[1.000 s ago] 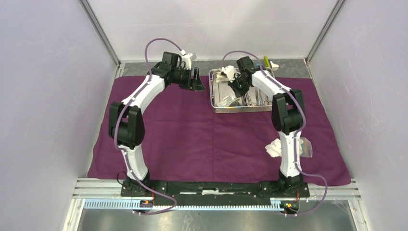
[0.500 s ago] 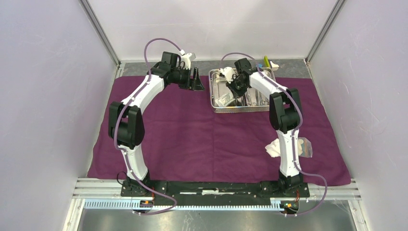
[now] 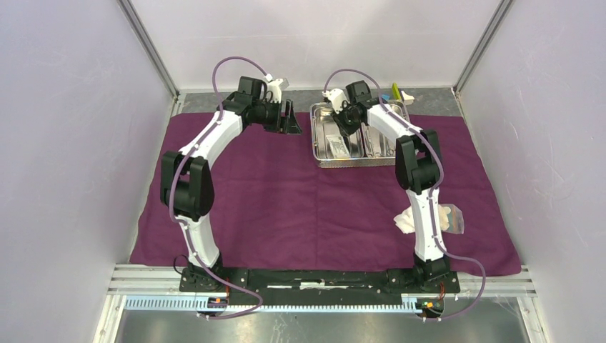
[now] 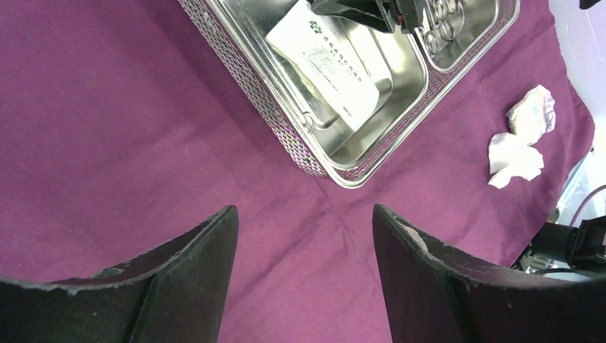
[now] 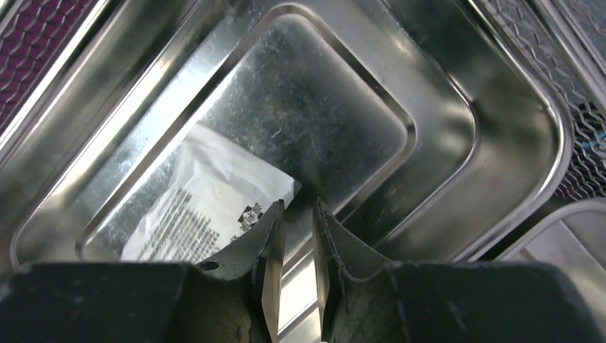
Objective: Open and lay out the surgical kit
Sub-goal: Pick up the medical item from the container.
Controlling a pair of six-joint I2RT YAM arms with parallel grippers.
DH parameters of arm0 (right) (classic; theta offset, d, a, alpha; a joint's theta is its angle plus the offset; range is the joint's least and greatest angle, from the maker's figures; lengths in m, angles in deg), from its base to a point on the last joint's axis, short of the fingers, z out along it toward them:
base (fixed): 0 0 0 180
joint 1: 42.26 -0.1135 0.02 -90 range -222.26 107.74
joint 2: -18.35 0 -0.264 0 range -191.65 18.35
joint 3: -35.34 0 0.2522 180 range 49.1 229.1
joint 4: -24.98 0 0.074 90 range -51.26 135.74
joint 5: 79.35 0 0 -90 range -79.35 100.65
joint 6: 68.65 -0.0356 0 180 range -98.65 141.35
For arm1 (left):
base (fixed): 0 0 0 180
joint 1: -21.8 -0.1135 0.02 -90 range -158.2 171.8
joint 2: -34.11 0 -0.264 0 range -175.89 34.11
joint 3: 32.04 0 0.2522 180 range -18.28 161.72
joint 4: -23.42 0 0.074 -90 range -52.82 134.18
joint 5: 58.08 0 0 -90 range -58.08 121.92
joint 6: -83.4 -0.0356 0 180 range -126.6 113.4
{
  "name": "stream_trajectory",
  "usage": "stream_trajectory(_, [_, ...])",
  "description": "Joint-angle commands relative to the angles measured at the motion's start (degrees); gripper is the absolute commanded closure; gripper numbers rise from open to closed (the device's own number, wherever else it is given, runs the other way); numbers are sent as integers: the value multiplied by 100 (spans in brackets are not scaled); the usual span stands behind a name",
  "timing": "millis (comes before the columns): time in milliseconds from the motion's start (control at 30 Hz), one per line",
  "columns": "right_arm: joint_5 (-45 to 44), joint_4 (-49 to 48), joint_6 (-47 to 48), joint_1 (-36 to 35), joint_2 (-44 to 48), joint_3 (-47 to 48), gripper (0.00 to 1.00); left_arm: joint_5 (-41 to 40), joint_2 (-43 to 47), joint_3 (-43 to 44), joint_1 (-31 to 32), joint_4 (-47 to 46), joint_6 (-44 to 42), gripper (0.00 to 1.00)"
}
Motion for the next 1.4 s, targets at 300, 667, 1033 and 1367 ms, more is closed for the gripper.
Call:
stream_trajectory(300, [208, -1186, -925, -16, 913, -741, 50, 50, 295, -44, -87, 34, -237, 24])
stream_trajectory(667, [786, -1021, -913, -31, 1243, -1205, 26, 90, 327, -126, -139, 34, -255, 24])
stream_trajectory(1033, [1040, -380, -282, -107, 666, -805, 20, 98, 350, -193, -192, 34, -264, 24])
stream_trajectory(1367, [900, -149, 290, -290, 612, -929, 16, 129, 258, -131, -201, 34, -220, 24])
